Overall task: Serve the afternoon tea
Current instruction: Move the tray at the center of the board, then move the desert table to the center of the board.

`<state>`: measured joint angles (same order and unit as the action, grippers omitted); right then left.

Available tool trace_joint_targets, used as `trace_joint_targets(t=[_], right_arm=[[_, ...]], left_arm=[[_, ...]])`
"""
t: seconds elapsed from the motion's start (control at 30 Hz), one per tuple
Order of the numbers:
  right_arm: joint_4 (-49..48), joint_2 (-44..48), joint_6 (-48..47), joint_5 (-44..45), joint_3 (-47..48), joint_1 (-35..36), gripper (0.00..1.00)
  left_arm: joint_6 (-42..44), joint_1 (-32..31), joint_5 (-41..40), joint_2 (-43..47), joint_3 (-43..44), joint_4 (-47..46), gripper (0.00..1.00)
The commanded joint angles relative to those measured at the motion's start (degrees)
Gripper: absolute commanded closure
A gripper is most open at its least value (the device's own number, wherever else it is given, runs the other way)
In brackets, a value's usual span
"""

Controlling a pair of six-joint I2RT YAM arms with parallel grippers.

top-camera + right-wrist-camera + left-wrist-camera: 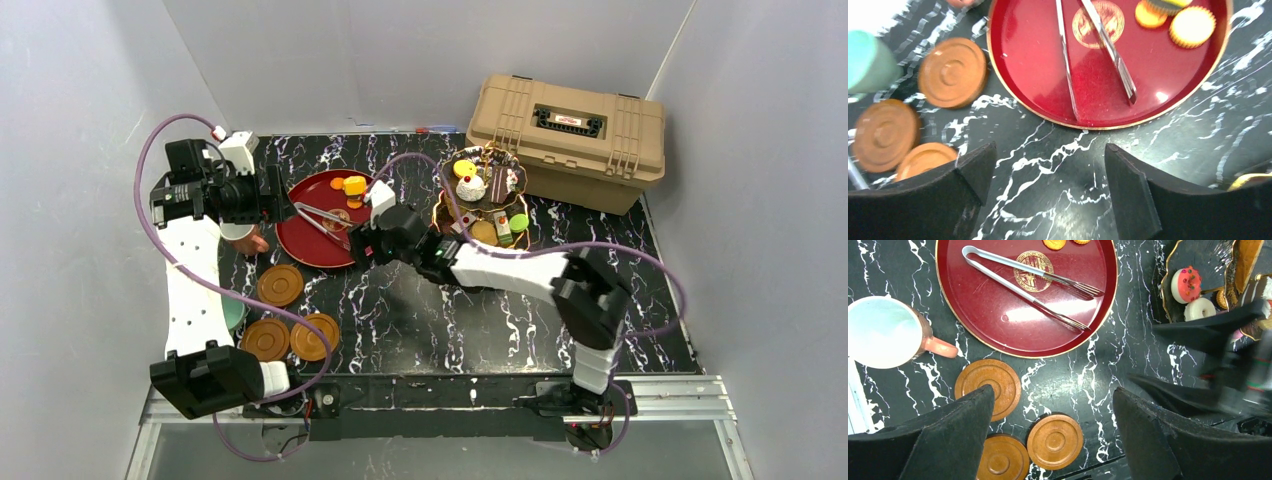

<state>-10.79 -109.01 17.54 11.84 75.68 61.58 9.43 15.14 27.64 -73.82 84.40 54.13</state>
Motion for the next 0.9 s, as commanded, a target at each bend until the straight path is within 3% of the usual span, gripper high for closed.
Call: trace_joint_targets(t=[0.0, 0.17, 0.47, 0.67, 0.87], right_arm=[[11.58, 13.77, -4.74, 1.50, 6.54, 0.29, 0.10], [25.13, 21.73, -10.48, 10.04, 14.65, 0.01, 0.02], [38.36, 28.44, -11.97, 22.78, 21.96, -7.22, 0.02], [40.64, 29.53, -12.23, 27.47, 22.06, -8.68, 0.12], [39.29, 27.70, -11.67, 25.78, 21.97, -13.10, 0.21]], left_arm=[[0.01, -0.15, 2.08, 2.96, 1.58, 1.54, 0.13], [-0.40, -0.19, 2.59, 3.65, 1.38, 1.78, 0.13], [-0.79, -0.13, 3.40, 4.29, 1.92, 2.28, 0.13], [-1.03, -0.19, 3.87, 4.12, 2.00, 2.33, 0.13], [-1.35, -0.16, 4.42, 3.72, 1.97, 2.29, 0.14]])
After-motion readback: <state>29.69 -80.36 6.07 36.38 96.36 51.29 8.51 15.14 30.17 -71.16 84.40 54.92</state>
